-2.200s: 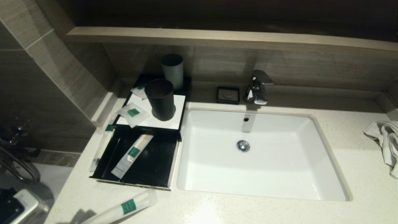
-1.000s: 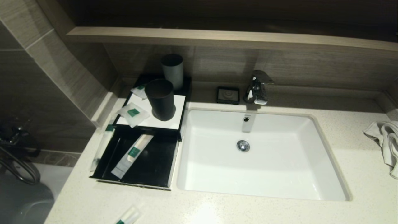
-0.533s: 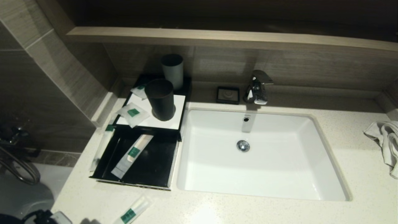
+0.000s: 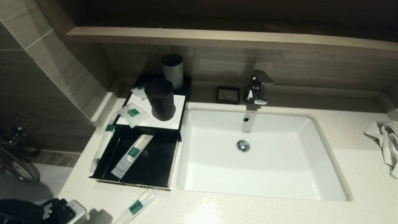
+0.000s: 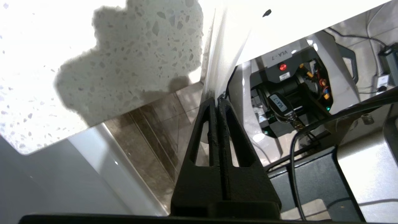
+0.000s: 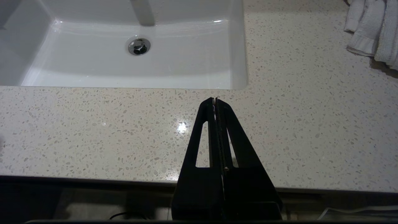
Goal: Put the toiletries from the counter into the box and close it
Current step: Pick up the bathroom toiletry
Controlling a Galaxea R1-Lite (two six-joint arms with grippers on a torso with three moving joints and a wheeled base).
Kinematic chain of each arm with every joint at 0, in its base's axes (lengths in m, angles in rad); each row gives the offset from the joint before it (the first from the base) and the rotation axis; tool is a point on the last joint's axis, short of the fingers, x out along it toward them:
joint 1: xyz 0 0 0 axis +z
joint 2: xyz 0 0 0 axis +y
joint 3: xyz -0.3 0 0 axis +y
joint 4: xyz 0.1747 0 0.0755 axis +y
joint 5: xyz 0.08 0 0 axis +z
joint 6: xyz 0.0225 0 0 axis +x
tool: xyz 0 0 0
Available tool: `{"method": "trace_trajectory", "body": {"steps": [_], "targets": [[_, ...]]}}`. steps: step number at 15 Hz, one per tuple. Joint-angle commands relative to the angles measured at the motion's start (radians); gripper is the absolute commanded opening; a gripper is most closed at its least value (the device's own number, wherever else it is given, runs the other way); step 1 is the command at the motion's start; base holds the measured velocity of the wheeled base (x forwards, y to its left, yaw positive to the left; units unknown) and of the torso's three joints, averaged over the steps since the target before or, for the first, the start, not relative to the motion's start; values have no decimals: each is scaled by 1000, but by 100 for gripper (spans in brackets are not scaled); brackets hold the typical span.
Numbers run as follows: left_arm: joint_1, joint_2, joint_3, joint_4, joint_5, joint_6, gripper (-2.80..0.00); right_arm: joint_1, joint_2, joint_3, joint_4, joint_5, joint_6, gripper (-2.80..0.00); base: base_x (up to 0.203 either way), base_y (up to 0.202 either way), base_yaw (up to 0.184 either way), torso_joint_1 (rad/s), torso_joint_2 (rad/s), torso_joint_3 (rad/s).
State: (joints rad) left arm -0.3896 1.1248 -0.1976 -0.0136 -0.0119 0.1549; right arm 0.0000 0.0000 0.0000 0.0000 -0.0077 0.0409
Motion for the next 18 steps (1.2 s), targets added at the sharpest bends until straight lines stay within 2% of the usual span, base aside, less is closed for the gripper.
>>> {"method": "trace_trajectory", "body": {"steps": [1,4,7,11,18], "targets": [[0,23,16,-18,-2,0,0,0,0,2,0,0,1,-280,0,0,0,0,0,0],[0,-18,29,-42,-21,-29,0,0,0,2,0,0,1,-280,0,0,0,0,0,0],[0,-25,35,-51,-42,-31,0,0,0,2,0,0,1,-280,0,0,0,0,0,0],[0,-17,85,-156,-75,-65,0,0,0,2,0,0,1,-280,0,0,0,0,0,0],[0,47,98,-218,-76,-57,0,0,0,2,0,0,1,-280,0,0,0,0,0,0]]}}
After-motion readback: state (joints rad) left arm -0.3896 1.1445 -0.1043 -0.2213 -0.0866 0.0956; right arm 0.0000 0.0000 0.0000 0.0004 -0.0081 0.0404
